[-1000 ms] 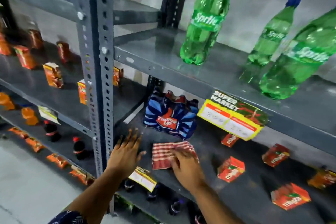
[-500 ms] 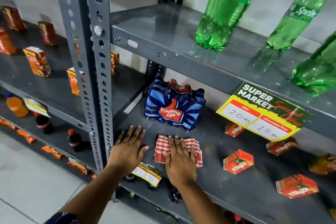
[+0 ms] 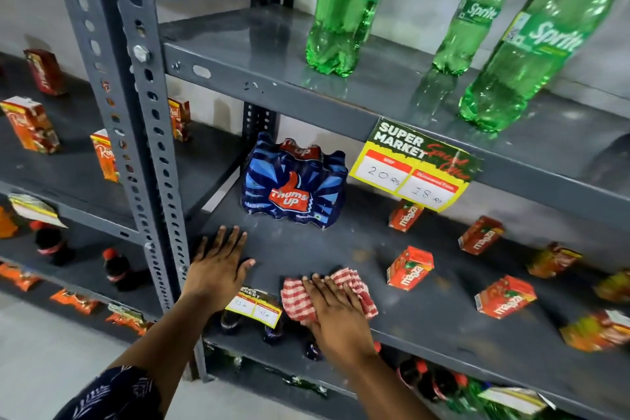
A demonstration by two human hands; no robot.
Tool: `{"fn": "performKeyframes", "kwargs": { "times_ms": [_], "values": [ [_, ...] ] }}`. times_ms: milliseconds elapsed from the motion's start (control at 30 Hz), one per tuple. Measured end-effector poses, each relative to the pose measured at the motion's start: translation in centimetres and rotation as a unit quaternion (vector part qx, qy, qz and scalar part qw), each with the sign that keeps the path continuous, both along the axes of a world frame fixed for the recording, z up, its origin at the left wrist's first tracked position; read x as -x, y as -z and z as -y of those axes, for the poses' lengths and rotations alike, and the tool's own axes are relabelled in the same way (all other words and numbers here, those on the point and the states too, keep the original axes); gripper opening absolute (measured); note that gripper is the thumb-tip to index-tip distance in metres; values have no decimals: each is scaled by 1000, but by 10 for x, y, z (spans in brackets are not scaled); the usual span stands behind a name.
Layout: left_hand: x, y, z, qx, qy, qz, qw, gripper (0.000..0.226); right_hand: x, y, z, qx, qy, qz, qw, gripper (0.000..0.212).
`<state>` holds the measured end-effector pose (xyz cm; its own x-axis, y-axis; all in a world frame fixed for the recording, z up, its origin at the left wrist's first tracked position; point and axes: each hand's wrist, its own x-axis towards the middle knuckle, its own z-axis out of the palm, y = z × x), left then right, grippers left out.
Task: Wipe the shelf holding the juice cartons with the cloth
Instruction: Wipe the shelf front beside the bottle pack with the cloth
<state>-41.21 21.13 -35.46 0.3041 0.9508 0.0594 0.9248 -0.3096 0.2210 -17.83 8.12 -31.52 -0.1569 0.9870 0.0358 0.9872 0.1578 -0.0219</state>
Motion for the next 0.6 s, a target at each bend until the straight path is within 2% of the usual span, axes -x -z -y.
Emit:
{"fn": "performKeyframes", "kwargs": {
  "times_ms": [167, 267, 300, 400, 467, 533, 600],
  "values": [
    [-10, -4, 14, -16, 3, 2, 1000, 72, -11, -26, 42, -60, -26, -29, 997, 63],
    [-30, -9, 25, -27, 29, 15, 999, 72, -9, -54, 7, -143, -20, -14, 989, 64],
    [-36, -11, 26, -20, 23, 34, 999, 70, -3, -63, -13, -138, -9, -28, 990, 63],
    [-46, -16, 27, 12, -25, 104, 994, 63, 10, -69, -71, 17, 62, -64, 996, 66],
    [-46, -15, 28, 27, -34, 121, 992, 67, 12, -51, -90, 120, 81, -47, 988, 74],
    [-45, -14, 29, 27, -19, 118, 992, 75, 10, -27, -91, 143, 77, -18, 987, 75],
    [-43, -11, 30, 17, 1, 106, 994, 77, 6, -11, -81, 108, 72, -16, 991, 71]
  ]
}}
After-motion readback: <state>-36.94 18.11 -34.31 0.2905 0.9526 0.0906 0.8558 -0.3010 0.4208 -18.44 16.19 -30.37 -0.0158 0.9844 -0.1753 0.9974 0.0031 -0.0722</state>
